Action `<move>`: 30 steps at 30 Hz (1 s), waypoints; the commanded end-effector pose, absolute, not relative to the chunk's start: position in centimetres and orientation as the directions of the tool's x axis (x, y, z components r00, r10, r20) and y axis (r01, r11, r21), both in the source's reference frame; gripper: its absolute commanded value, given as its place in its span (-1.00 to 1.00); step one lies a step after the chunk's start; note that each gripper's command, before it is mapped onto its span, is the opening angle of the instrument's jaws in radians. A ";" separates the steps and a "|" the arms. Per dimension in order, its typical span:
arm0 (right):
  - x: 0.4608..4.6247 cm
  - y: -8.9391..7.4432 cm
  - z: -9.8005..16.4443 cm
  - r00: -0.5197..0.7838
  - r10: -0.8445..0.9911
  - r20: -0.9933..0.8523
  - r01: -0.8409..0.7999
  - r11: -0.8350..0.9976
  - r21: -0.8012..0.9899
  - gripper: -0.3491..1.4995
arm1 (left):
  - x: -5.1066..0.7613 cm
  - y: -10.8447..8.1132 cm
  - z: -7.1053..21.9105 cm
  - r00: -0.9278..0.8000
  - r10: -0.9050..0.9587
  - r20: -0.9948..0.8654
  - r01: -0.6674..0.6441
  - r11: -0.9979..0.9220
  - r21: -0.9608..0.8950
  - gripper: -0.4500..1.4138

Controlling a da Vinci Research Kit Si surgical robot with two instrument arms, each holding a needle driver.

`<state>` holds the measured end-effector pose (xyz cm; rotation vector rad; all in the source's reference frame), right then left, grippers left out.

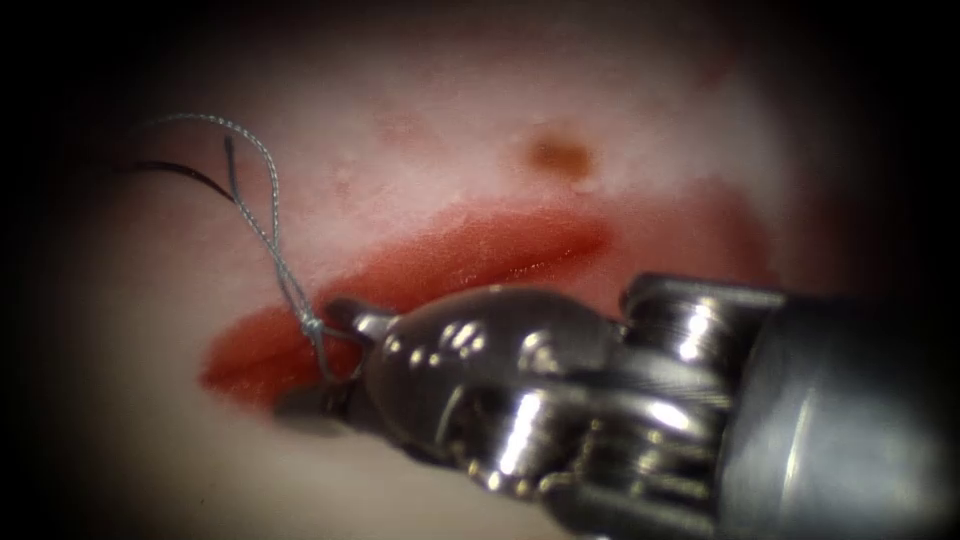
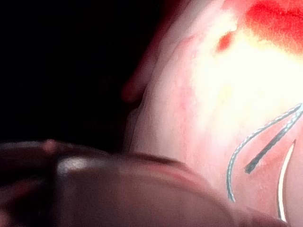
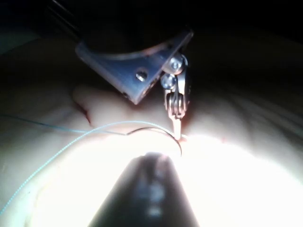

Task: Wound Closure
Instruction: Pull the suture end out of the loop.

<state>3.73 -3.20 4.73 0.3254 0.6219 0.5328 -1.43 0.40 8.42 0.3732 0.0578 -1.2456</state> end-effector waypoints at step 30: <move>3.84 -3.2 4.8 0.669 0.619 -0.410 -0.425 0.772 0.472 0.25 | -1.48 0.5 8.4 0.322 -0.915 -0.244 0.934 0.264 0.243 -1.00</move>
